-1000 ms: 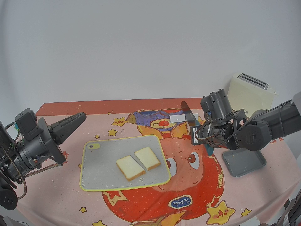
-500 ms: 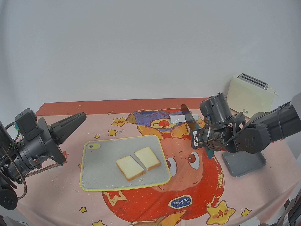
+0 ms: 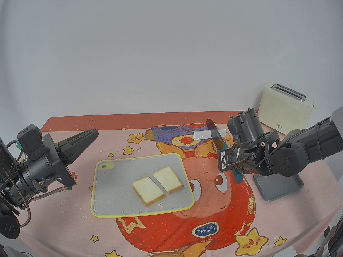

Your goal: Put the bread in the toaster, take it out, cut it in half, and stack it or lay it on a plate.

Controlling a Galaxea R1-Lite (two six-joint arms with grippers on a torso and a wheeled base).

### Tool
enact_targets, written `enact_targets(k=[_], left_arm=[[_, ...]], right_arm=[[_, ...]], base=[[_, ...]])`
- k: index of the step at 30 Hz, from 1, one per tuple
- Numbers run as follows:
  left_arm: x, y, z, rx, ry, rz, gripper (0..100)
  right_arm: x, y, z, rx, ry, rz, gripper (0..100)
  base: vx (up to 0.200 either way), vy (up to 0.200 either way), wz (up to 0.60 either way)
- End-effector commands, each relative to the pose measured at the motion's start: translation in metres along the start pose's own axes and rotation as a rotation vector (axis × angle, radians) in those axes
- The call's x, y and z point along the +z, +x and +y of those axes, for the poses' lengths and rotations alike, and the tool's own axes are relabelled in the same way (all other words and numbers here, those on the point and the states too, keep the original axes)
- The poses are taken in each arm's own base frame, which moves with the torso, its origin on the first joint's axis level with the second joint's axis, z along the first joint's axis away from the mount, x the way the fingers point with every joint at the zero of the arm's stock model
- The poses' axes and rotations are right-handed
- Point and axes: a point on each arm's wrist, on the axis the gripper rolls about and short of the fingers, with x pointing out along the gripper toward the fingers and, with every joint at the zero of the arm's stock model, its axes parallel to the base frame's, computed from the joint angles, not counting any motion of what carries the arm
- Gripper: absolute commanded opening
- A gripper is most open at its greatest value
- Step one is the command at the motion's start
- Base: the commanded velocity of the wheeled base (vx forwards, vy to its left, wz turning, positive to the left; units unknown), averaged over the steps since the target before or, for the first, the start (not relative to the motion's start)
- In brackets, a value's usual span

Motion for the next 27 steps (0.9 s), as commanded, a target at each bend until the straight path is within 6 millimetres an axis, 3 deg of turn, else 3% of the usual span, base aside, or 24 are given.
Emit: enact_targets(k=[1, 13, 20, 23, 27], left_arm=[[0.000, 0.000, 0.000, 0.001, -0.001, 0.001, 0], [0.000, 0.000, 0.000, -0.001, 0.000, -0.001, 0], [0.002, -0.001, -0.001, -0.004, 0.003, -0.008, 0], [0.001, -0.001, -0.001, -0.002, 0.003, -0.007, 0], [0.001, -0.001, -0.001, -0.004, 0.003, -0.006, 0]], right_arm=[[0.002, -0.001, 0.001, 0.009, 0.009, -0.019, 100], [0.005, -0.006, 0.000, 0.020, 0.015, -0.048, 100], [0.041, -0.055, -0.006, 0.086, 0.033, -0.192, 100], [0.025, -0.078, 0.014, 0.162, -0.054, -0.166, 100], [0.003, -0.088, 0.037, 0.225, -0.131, -0.126, 100]], base=[[0.000, 0.000, 0.00], [0.000, 0.000, 0.00], [0.000, 0.000, 0.00], [0.000, 0.000, 0.00], [0.000, 0.000, 0.00]])
